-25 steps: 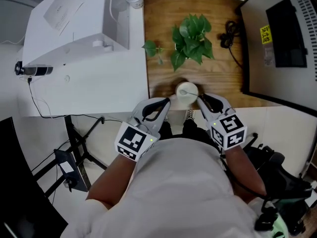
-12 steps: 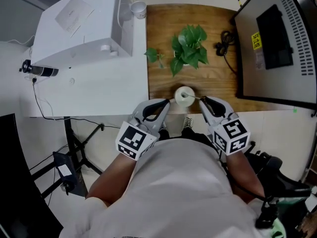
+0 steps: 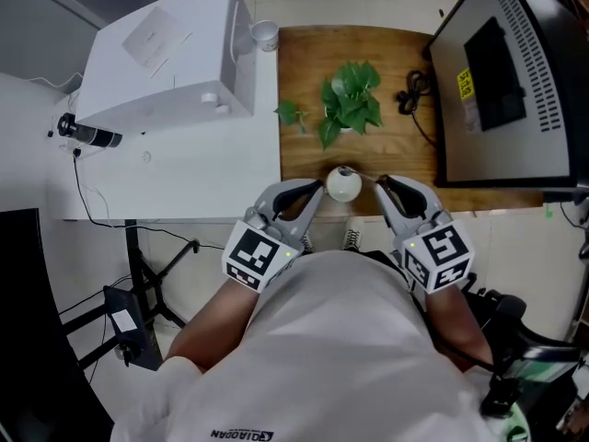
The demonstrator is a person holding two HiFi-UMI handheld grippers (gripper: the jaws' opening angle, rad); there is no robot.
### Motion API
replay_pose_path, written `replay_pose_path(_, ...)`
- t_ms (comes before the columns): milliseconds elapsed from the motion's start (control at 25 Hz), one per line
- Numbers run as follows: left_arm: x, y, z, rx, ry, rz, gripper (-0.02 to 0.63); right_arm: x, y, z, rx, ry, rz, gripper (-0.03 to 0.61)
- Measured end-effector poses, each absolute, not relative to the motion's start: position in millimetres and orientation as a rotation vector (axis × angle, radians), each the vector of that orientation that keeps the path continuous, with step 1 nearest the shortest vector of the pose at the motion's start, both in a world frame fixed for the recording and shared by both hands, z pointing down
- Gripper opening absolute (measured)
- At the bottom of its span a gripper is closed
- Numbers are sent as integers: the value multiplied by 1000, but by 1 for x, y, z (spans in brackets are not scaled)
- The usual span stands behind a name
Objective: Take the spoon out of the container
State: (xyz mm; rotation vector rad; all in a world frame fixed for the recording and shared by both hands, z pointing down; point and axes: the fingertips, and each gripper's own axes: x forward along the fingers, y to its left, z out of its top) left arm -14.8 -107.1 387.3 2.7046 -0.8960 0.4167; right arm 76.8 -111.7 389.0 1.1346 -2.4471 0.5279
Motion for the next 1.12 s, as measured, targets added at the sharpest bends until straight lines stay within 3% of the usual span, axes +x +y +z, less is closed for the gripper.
replay_pose_path(1120, -46, -66, 391, 2781, -709, 400, 5, 51, -55, 375, 1364, -2399, 500, 55)
